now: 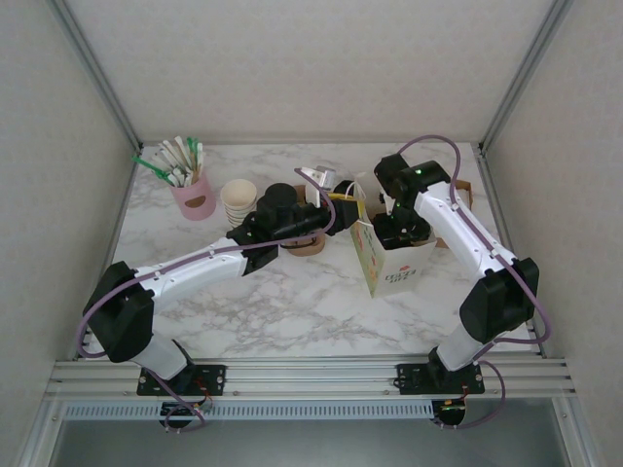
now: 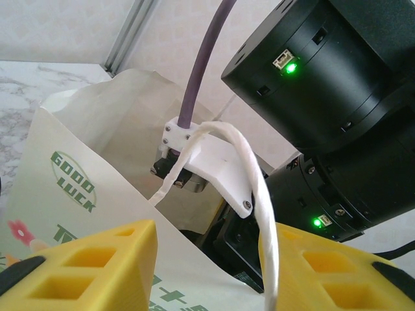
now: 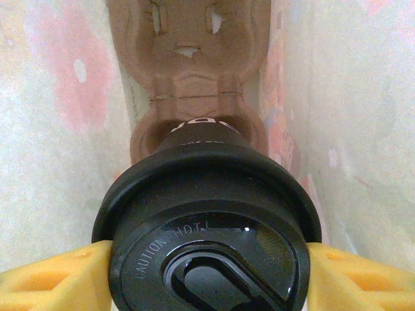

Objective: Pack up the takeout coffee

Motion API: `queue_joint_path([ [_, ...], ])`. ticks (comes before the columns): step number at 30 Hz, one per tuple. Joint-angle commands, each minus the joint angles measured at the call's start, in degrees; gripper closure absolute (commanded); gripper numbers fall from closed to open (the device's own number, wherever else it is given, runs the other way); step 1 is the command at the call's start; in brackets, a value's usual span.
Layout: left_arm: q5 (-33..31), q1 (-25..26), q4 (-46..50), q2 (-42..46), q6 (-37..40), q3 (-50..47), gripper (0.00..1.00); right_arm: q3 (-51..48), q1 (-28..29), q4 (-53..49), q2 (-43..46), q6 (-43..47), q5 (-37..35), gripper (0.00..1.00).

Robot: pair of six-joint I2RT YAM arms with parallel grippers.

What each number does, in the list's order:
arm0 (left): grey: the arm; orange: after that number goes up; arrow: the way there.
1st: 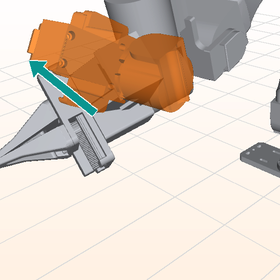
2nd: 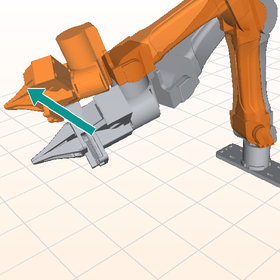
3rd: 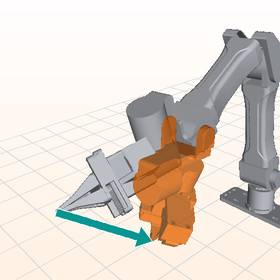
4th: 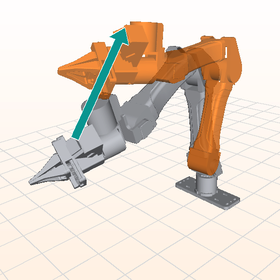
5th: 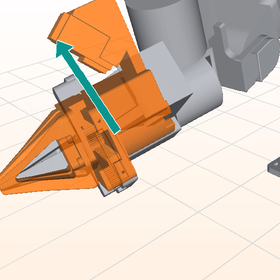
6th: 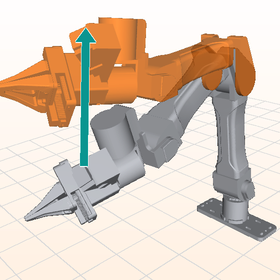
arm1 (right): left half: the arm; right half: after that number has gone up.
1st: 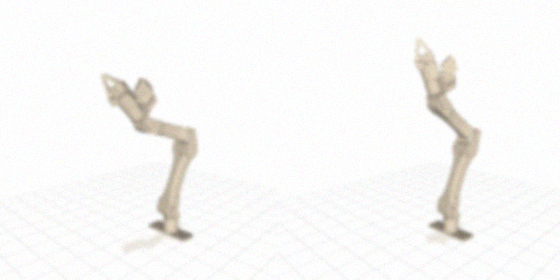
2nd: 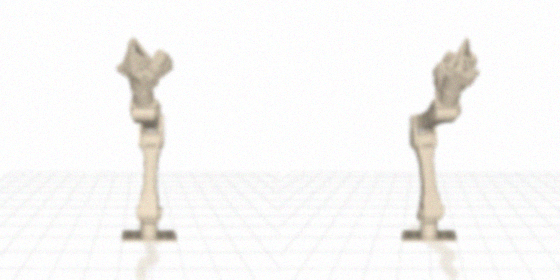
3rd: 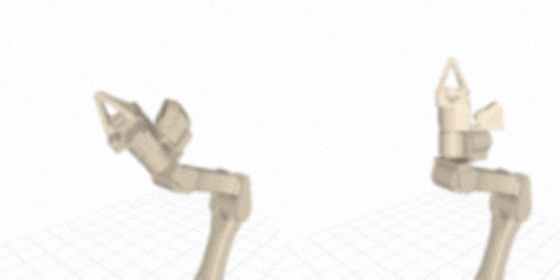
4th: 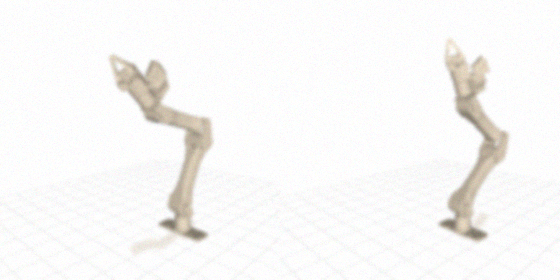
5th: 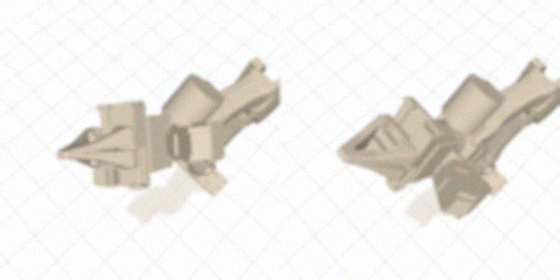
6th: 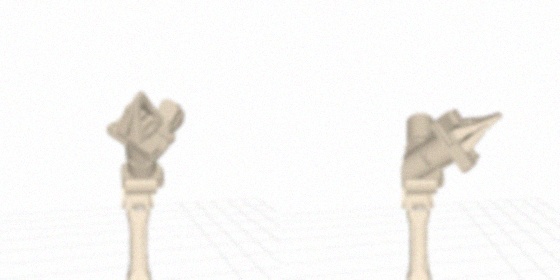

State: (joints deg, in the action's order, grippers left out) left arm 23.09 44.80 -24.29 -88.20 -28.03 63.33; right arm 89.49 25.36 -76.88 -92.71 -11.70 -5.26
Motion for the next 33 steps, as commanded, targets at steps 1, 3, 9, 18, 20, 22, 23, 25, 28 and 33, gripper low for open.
queue_joint_path([
  [1,-0.5,0.4,-0.5,0.5,1.1,1.0,0.55,-0.7,-0.3,0.3,1.4,0.4,0.9,0.31],
  [3,-0.6,0.5,-0.5,0.6,1.1,1.0,0.55,-0.8,-0.3,0.3,1.4,0.5,0.9,0.31],
  [9,-0.6,0.6,-0.4,0.4,1.1,1.1,0.55,-1.2,-0.3,0.7,1.3,0.5,1.1,0.31],
  [18,-0.7,0.6,-0.5,0.5,1.2,1.0,0.55,-1.5,-0.3,0.6,1.0,0.5,1.4,0.31],
  [20,-0.8,0.6,-0.5,0.6,1.2,1.0,0.55,-1.5,-0.3,0.8,1.0,0.5,1.4,0.31],
  [22,-0.7,0.6,-0.6,0.5,1.2,1.0,0.55,-1.6,-0.3,0.9,1.0,0.5,1.5,0.30],
  [23,-0.7,0.6,-0.6,0.5,1.2,1.0,0.55,-1.6,-0.3,0.9,0.9,0.5,1.5,0.31],
  [25,-0.8,0.7,-0.6,0.5,1.2,1.0,0.55,-1.8,-0.3,1.1,0.9,0.5,1.5,0.30],
  [28,-0.8,0.7,-0.7,0.5,1.2,1.0,0.55,-2.3,-0.3,1.4,0.8,0.5,1.6,0.31],
  [33,-0.8,0.7,-0.7,0.5,1.2,1.0,0.55,-2.7,-0.3,1.7,0.4,0.5,1.8,0.31],
])
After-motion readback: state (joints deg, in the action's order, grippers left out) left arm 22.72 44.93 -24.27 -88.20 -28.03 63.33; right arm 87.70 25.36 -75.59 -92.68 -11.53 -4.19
